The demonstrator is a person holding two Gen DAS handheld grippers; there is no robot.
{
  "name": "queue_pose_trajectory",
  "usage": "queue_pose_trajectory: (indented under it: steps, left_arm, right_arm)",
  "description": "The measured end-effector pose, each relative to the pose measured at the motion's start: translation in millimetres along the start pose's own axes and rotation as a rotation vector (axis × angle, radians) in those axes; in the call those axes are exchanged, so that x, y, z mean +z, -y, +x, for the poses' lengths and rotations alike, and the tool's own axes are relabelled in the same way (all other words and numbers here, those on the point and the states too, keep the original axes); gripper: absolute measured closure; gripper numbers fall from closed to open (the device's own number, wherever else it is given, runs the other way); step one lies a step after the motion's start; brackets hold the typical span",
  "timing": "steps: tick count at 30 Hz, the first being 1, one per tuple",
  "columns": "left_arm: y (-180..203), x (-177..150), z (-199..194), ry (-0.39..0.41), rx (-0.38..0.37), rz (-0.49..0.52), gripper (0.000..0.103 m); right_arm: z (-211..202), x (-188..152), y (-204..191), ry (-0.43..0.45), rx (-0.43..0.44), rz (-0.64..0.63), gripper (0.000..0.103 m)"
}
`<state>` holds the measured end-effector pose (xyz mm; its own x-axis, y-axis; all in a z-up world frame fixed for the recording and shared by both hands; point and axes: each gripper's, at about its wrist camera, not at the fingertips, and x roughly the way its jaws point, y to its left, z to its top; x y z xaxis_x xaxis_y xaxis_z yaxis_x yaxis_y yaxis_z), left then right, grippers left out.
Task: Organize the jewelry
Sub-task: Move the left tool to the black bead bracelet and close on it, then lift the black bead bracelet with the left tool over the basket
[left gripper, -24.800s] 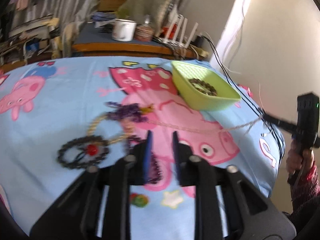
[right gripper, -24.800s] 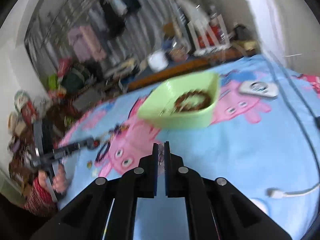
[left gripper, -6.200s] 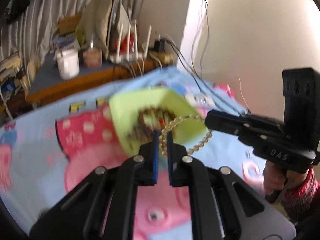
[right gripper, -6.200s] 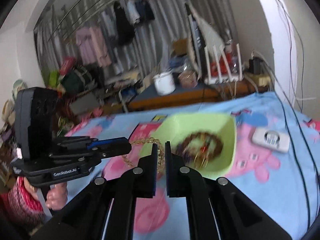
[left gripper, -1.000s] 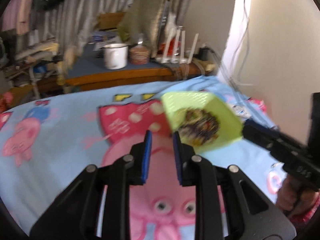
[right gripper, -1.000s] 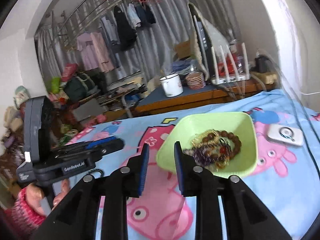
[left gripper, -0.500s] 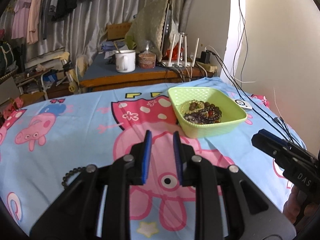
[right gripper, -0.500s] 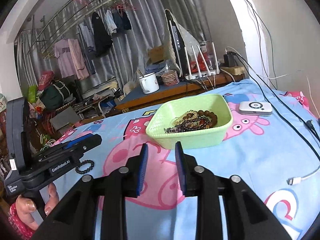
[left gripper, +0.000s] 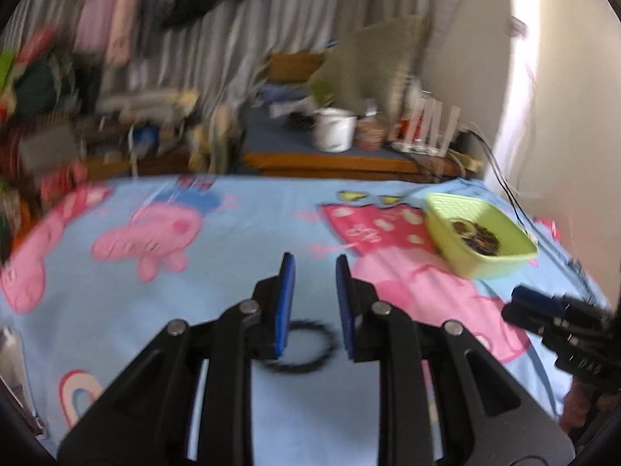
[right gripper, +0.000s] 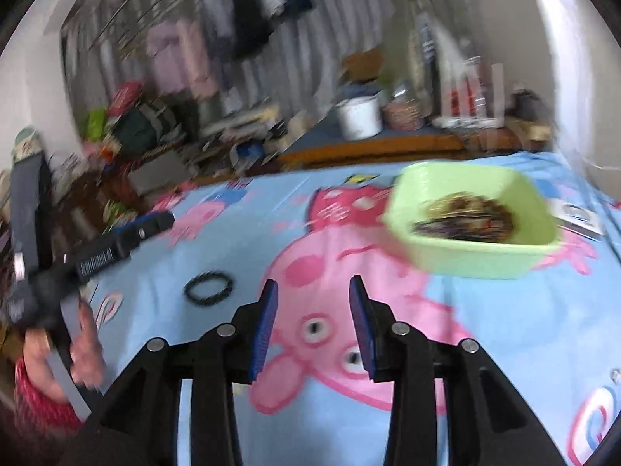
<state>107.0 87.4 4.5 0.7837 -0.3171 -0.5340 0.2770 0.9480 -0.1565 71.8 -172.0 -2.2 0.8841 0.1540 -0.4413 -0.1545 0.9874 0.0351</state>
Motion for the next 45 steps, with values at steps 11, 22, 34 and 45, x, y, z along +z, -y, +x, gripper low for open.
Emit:
queue_pose_trajectory:
  steps: [11, 22, 34, 45]
  left_arm:
    - [-37, -29, 28, -0.214, -0.107, -0.077, 0.083]
    - [-29, -44, 54, -0.308, -0.009, -0.034, 0.083]
    - [-1, -49, 55, -0.314, -0.059, -0.004, 0.095]
    - [112, -65, 61, -0.370, -0.290, 0.162, 0.095]
  right_arm:
    - [93, 18, -56, -0.239, 0.159, -0.161, 0.103]
    - [141, 23, -80, -0.345, 0.185, -0.275, 0.103]
    - [114, 9, -60, -0.337, 0.212, -0.221, 0.103]
    - [18, -26, 19, -0.245, 0.111, -0.094, 0.103]
